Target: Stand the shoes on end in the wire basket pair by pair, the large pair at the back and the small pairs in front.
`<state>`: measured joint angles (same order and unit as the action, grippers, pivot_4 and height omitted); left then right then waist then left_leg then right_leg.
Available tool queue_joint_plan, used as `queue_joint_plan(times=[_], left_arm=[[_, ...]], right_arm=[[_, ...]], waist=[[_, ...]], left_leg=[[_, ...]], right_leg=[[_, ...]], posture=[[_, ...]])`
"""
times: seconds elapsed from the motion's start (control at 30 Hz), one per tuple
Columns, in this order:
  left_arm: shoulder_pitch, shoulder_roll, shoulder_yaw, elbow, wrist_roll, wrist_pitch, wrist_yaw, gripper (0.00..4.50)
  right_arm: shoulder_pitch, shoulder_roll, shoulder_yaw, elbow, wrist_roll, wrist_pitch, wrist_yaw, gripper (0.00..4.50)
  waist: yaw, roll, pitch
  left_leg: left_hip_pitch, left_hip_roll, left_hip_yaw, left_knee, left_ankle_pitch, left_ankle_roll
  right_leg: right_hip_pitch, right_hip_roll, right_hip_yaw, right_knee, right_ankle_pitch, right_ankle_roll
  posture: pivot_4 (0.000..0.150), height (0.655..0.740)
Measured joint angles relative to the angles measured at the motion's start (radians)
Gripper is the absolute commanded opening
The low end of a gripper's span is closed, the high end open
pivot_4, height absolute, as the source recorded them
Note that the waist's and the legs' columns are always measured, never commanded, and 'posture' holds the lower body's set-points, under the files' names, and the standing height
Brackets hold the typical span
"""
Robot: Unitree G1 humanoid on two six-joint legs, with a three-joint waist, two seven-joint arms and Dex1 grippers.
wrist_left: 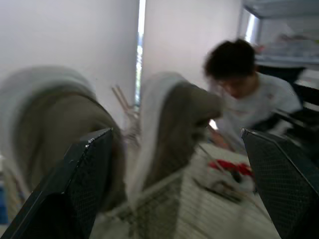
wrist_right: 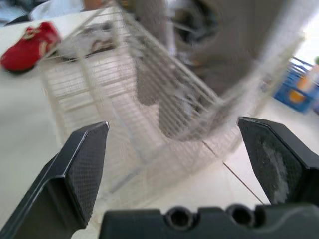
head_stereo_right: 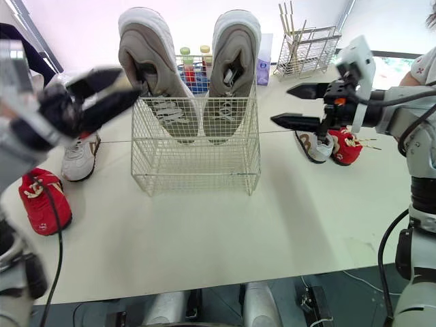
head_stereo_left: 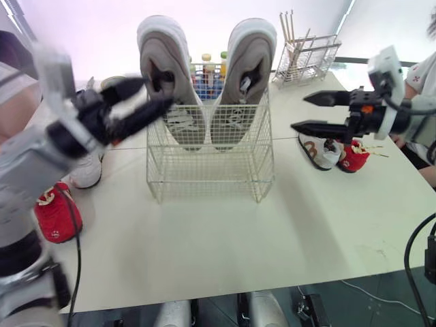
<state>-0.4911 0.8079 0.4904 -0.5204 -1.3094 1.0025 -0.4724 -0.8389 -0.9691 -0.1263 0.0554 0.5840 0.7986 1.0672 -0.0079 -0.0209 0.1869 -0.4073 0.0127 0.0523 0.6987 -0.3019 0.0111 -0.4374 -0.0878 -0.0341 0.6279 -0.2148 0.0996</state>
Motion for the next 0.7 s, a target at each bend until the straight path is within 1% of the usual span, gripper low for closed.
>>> queue_joint_plan(times=[0.07,0.17,0.23,0.3,0.37,0.43,0.53,0.6,0.7], left_arm=[[0.098,0.044,0.003,-0.044,-0.059,0.037,-0.036,4.26],[0.180,0.058,-0.037,-0.104,-0.056,0.032,-0.063,4.26],[0.221,0.056,-0.081,-0.158,-0.038,0.014,-0.078,4.26],[0.263,0.036,-0.118,-0.202,-0.030,-0.005,-0.076,4.26],[0.320,-0.005,-0.153,-0.256,-0.052,-0.033,-0.036,4.26],[0.383,-0.025,-0.203,-0.318,-0.078,-0.050,0.000,4.26],[0.434,-0.014,-0.235,-0.383,-0.086,-0.068,0.030,4.26],[0.456,-0.005,-0.243,-0.399,-0.098,-0.084,0.049,4.26],[0.472,0.013,-0.244,-0.404,-0.101,-0.114,0.077,4.26]], right_arm=[[0.051,0.018,-0.075,0.072,-0.015,-0.027,-0.065,4.50],[0.160,0.094,-0.198,0.168,-0.050,-0.148,-0.183,4.50],[0.254,0.137,-0.225,0.168,-0.089,-0.238,-0.246,4.50],[0.333,0.197,-0.265,0.150,-0.101,-0.287,-0.314,4.50],[0.428,0.275,-0.303,0.096,-0.110,-0.328,-0.393,4.50],[0.504,0.347,-0.301,0.073,-0.132,-0.352,-0.462,4.50],[0.537,0.394,-0.271,0.074,-0.178,-0.392,-0.525,4.50],[0.537,0.409,-0.256,0.089,-0.195,-0.427,-0.543,4.50],[0.501,0.434,-0.243,0.170,-0.225,-0.485,-0.580,4.50]], waist=[[0.008,0.000,0.000],[0.022,0.000,0.000],[0.022,0.001,0.000],[0.020,0.002,-0.001],[0.019,0.004,-0.002],[0.013,0.004,-0.001],[0.011,0.010,-0.001],[0.011,0.011,-0.002],[0.013,0.011,-0.002]], left_leg=[[0.002,-0.001,-0.001,0.000,0.000,0.000],[0.005,-0.002,0.000,0.000,0.000,0.000],[0.005,-0.002,0.000,0.000,0.000,0.000],[0.005,-0.002,0.000,0.000,0.001,-0.001],[0.007,-0.001,0.000,-0.001,0.001,-0.001],[0.008,0.000,0.001,-0.001,0.000,-0.001],[0.012,-0.001,0.003,-0.001,0.000,0.000],[0.016,-0.001,0.002,-0.002,0.000,0.000],[0.016,0.000,0.002,-0.002,0.000,0.000]], right_leg=[[0.004,0.000,-0.001,-0.002,0.000,0.000],[0.008,0.000,0.000,-0.003,-0.002,-0.003],[0.008,0.000,0.001,-0.003,-0.002,-0.003],[0.008,0.001,0.001,-0.003,0.000,0.000],[0.008,0.001,0.002,-0.003,0.000,0.000],[0.008,0.002,0.003,-0.002,0.000,0.000],[0.010,0.002,0.005,0.000,-0.002,-0.004],[0.013,0.003,0.005,0.000,-0.005,-0.009],[0.013,0.005,0.005,0.000,-0.005,-0.009]], posture=[[0.150,0.7400],[0.150,0.7400],[0.150,0.7400],[0.150,0.7400],[0.150,0.7400],[0.150,0.7400],[0.150,0.7400],[0.150,0.7400],[0.150,0.7400]])
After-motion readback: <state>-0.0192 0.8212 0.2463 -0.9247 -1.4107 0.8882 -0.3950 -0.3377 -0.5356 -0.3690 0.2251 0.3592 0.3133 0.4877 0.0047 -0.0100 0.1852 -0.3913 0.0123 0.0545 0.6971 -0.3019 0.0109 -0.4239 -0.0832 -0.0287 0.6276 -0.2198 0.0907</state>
